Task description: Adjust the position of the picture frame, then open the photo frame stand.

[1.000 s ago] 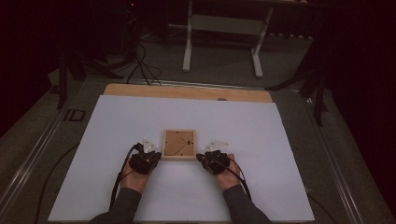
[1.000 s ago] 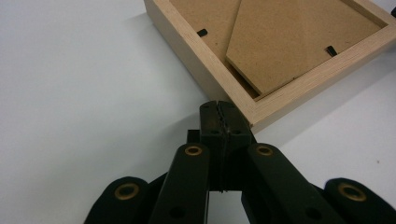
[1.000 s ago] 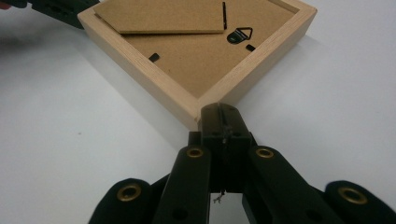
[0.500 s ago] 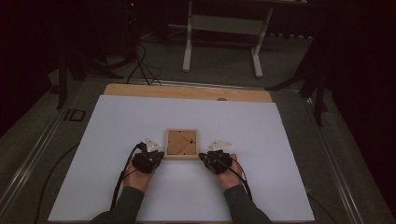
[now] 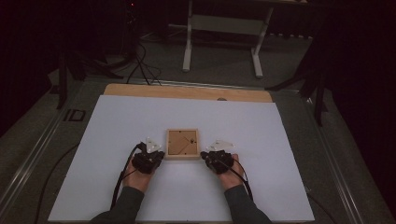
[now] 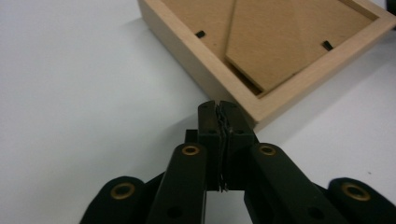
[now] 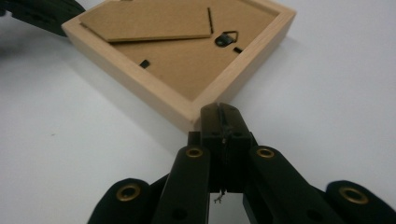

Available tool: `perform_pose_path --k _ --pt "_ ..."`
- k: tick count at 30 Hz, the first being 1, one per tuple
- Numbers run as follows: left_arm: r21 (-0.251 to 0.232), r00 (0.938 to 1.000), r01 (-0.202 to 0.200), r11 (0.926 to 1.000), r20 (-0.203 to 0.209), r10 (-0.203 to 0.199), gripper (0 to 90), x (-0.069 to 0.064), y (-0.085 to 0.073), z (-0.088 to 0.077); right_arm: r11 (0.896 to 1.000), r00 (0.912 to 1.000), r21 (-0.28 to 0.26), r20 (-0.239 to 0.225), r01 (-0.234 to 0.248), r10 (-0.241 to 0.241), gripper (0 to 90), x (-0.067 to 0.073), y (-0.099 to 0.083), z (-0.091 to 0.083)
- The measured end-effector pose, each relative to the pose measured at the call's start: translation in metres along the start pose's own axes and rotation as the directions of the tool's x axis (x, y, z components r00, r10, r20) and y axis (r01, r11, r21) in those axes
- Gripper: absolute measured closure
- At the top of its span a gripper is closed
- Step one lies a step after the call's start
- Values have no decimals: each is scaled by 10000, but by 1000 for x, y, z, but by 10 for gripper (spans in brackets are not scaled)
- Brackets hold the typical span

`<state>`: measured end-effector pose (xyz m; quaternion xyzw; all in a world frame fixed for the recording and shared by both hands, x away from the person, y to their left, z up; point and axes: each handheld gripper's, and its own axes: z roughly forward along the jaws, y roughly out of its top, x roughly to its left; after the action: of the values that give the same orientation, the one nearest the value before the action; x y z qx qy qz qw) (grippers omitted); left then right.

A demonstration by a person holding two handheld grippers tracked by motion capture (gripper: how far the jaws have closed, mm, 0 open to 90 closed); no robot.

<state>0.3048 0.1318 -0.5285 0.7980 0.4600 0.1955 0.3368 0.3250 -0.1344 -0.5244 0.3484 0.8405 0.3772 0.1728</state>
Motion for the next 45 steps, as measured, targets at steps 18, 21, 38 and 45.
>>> perform_pose_path --k 18,21,38,45 --pt "-1057 9981 421 9935 500 -370 671 9 2 -14 9962 10000 -871 48 50 -46 895 2 2 -10" --pt "-1116 9979 450 9927 520 -394 660 9 4 -14 9960 10000 -886 26 89 -87 895 3 2 -10" --pt "-1328 9956 33 9911 933 91 580 3 17 -19 9969 9994 -782 -326 81 -107 897 4 1 -2" --pt "-1315 9949 -251 9910 933 376 560 -2 27 -21 9959 9994 -901 -333 30 -60 897 6 2 -4"
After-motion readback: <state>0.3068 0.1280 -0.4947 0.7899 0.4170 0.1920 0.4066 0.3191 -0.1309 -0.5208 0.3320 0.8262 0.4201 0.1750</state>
